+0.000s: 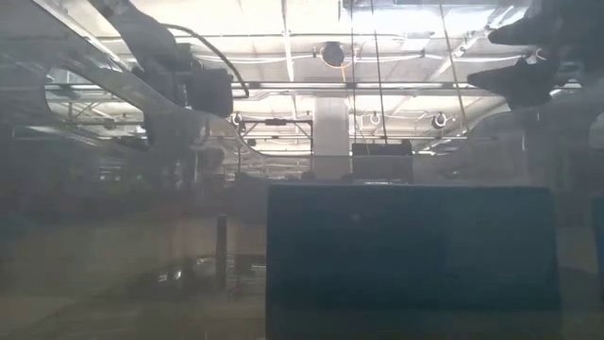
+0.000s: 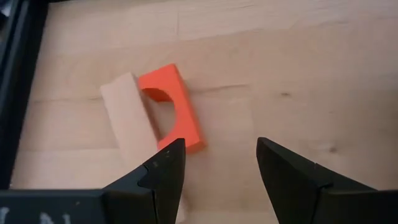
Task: Sort & place blocks by color
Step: Put the orange block into the yellow bin
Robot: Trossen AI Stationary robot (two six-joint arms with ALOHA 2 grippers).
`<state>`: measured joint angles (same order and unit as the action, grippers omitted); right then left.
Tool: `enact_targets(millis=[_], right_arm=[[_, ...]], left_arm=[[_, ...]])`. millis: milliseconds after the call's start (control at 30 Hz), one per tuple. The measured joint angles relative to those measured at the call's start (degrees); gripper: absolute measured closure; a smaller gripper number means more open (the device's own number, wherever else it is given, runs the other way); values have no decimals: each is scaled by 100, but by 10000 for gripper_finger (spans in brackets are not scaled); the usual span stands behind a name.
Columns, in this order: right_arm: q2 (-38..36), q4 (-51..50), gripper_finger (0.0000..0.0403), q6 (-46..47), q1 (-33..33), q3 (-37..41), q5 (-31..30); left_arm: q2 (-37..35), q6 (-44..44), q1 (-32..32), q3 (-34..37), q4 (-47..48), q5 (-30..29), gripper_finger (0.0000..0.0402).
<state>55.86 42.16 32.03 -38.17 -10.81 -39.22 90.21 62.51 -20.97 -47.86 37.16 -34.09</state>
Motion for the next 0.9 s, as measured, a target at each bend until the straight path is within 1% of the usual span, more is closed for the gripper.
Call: enact_targets(millis=[100, 300, 500, 800, 900], right_arm=[[0, 11, 181, -221, 0, 0, 0], [0, 4, 181, -365, 0, 0, 7], [0, 1, 181, -710, 0, 0, 7], [0, 1, 181, -920, 153, 0, 5], [0, -15, 181, -920, 222, 0, 4]], left_arm=[[180, -51, -128, -1, -341, -6, 202], [410, -32, -228, 0, -428, -20, 202], [431, 64, -311, 2, -385, -347, 202], [431, -9, -645, 2, -368, -335, 202], [431, -65, -744, 2, -367, -168, 202]])
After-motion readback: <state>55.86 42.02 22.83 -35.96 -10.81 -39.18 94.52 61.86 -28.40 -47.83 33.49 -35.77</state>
